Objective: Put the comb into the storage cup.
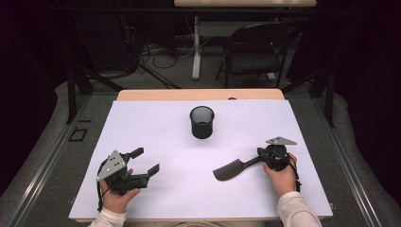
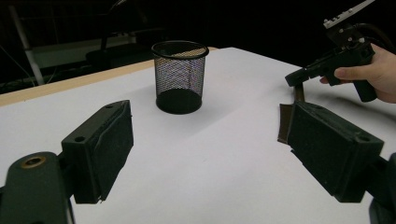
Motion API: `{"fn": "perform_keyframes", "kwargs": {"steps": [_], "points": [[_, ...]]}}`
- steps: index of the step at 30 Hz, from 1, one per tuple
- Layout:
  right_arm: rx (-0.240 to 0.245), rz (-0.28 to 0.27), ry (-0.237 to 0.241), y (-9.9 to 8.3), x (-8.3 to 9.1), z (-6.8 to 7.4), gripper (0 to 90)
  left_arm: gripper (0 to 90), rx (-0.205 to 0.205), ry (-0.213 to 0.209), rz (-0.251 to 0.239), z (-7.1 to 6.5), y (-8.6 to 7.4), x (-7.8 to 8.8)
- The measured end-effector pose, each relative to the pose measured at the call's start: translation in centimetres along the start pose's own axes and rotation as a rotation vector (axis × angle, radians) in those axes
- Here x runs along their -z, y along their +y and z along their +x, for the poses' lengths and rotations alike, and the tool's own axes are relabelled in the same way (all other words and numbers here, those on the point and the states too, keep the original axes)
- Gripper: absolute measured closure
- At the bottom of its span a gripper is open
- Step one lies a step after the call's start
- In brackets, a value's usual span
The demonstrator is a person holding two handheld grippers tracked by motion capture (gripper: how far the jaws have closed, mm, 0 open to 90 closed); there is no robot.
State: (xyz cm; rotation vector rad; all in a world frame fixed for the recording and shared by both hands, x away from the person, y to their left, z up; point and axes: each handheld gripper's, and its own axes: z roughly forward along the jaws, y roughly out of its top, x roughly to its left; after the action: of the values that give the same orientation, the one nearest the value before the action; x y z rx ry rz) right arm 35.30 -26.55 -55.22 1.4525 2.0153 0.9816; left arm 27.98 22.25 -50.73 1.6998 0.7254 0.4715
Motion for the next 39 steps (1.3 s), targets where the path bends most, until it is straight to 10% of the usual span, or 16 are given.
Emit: {"fn": "perform_keyframes", "kwargs": {"steps": [39], "points": [[0.006, 0.089, 0.005, -0.9, 1.6, 1.1, 90.0, 14.5, 0.021, 0.018, -0.003, 0.3, -0.1, 0.1]]}}
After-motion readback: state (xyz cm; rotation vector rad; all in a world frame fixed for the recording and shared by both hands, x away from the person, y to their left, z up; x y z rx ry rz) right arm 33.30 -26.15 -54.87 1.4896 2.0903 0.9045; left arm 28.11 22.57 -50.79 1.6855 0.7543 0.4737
